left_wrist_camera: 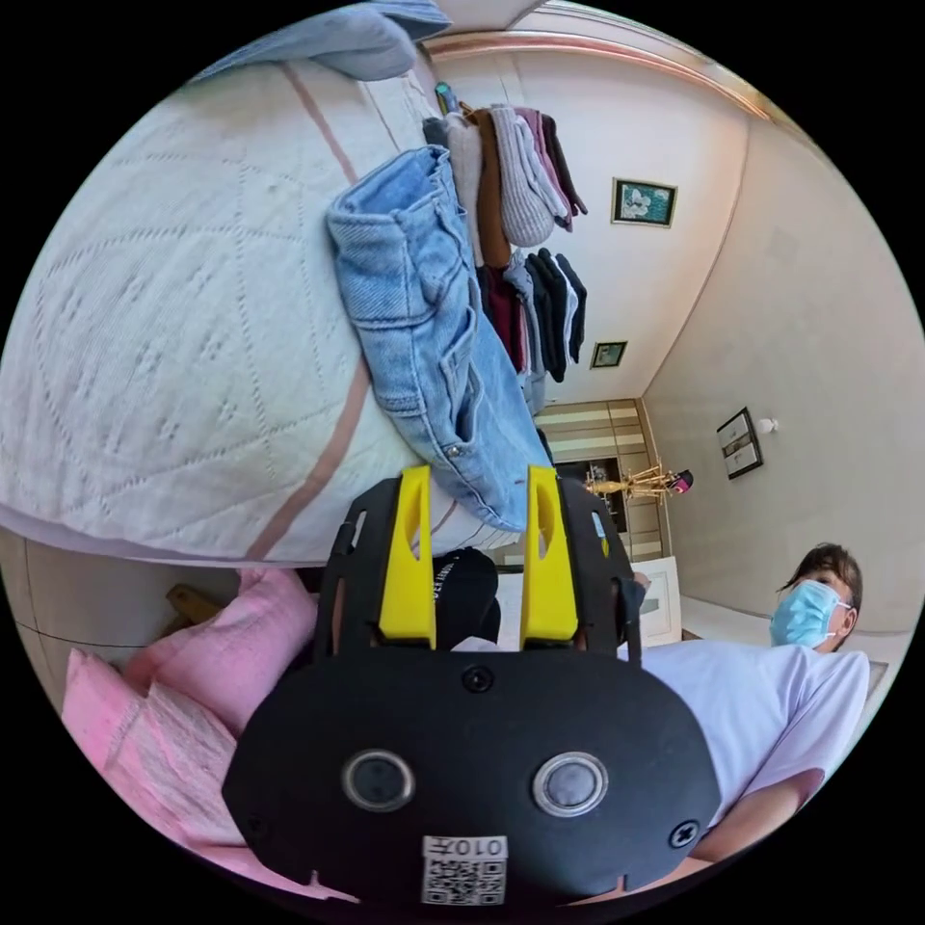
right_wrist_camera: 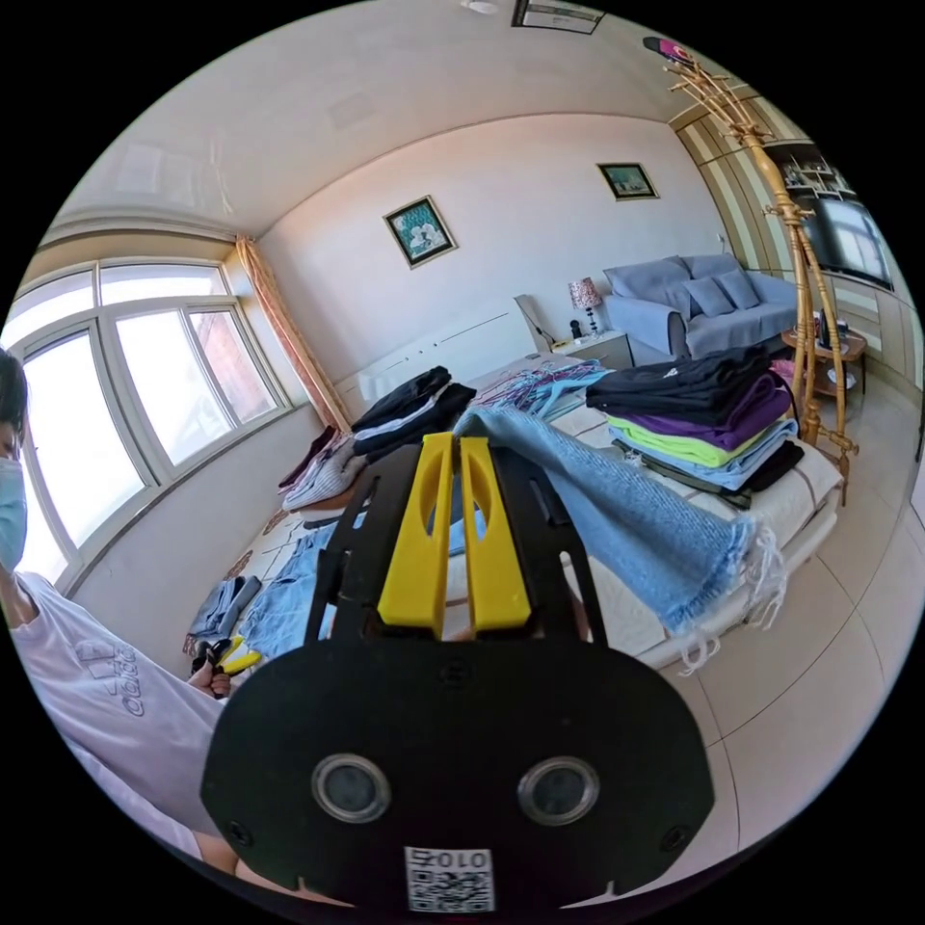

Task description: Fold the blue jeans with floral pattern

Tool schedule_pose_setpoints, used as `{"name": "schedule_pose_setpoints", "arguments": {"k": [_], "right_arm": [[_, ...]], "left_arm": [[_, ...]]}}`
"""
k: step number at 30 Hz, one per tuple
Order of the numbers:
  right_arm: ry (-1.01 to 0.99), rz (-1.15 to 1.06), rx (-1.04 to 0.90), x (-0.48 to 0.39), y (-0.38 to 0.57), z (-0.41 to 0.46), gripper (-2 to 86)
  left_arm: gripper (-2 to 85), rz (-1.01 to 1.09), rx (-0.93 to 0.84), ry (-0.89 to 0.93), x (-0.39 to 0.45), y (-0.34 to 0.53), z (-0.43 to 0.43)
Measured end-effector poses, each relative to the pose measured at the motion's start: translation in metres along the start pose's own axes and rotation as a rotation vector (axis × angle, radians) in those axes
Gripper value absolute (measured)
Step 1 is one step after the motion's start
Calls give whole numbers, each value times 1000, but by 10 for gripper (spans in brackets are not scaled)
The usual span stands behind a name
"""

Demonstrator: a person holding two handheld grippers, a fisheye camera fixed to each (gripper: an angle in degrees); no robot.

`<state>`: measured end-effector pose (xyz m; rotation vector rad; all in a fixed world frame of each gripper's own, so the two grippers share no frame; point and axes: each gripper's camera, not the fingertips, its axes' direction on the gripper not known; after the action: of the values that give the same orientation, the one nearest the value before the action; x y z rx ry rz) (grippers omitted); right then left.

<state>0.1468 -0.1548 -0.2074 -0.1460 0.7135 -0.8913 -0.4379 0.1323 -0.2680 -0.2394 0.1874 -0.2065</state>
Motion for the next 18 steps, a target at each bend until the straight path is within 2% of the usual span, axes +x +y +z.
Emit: {"name": "schedule_pose_setpoints", "arguments": {"k": [3, 7, 12, 18], "right_arm": [[1, 16, 12, -5, 7, -10, 12], [-9, 24, 29, -14, 13, -25, 12], [-22, 6, 45, -33, 13, -39, 12], [-22, -57, 57, -69, -2, -58, 12]], "left_arm": [[147, -13, 20, 29, -3, 1, -2], [144, -68, -22, -22, -3, 8, 4], [140, -85, -27, 65, -7, 16, 20], [126, -90, -53, 81, -6, 26, 38]]}}
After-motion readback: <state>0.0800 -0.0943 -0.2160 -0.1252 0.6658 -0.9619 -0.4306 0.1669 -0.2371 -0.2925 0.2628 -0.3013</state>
